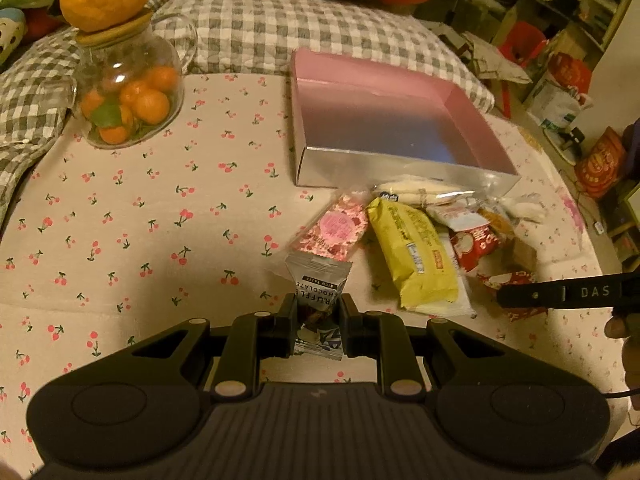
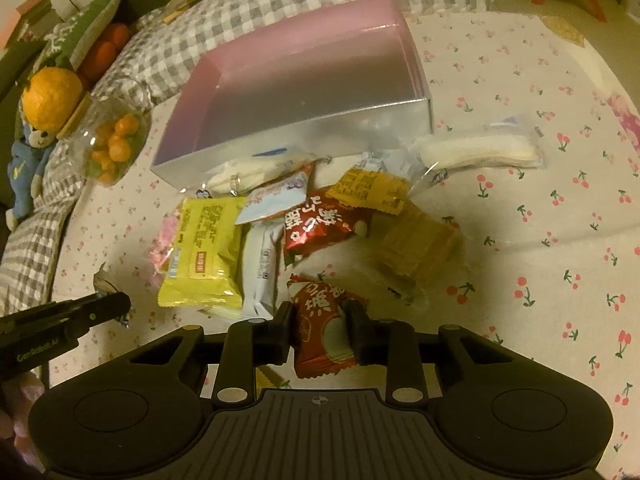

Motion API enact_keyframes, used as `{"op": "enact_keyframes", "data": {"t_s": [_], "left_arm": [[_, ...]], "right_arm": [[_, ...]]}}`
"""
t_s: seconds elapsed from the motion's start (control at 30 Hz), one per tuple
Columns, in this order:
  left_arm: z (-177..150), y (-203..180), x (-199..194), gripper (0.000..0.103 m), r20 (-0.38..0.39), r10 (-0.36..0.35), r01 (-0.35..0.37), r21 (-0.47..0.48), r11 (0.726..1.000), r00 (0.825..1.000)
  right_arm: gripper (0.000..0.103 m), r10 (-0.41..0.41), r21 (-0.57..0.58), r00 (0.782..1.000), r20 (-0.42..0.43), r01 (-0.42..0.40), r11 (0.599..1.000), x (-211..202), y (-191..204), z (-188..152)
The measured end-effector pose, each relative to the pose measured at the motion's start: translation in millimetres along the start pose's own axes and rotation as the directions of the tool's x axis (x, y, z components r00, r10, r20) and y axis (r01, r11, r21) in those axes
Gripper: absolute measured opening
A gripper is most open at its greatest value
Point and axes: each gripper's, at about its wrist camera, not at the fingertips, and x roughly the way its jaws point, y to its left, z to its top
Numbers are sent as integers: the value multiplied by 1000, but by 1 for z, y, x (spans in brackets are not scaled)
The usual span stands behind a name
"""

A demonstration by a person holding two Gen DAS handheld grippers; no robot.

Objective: Organize snacks
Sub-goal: 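Carry both candies over the pink box and open both tools to drop them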

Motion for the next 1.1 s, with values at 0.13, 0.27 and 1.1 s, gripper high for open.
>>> {"op": "enact_keyframes", "data": {"t_s": [0.13,0.27,1.1], "left_arm": [[0,1,-6,19,14,0,0,-24,1000,1000],[5,-1,-12,19,40,-6,8,-38,999,999],[104,-54,32,19,153,17,-24,39,999,988]], "right_arm": [[28,22,29,1000,14,-22,999,-8,-2,-2],[28,62,40,997,40,-63,997,-22,1,-3],[28,22,74,974,225,-39,997,-11,-3,119]]}}
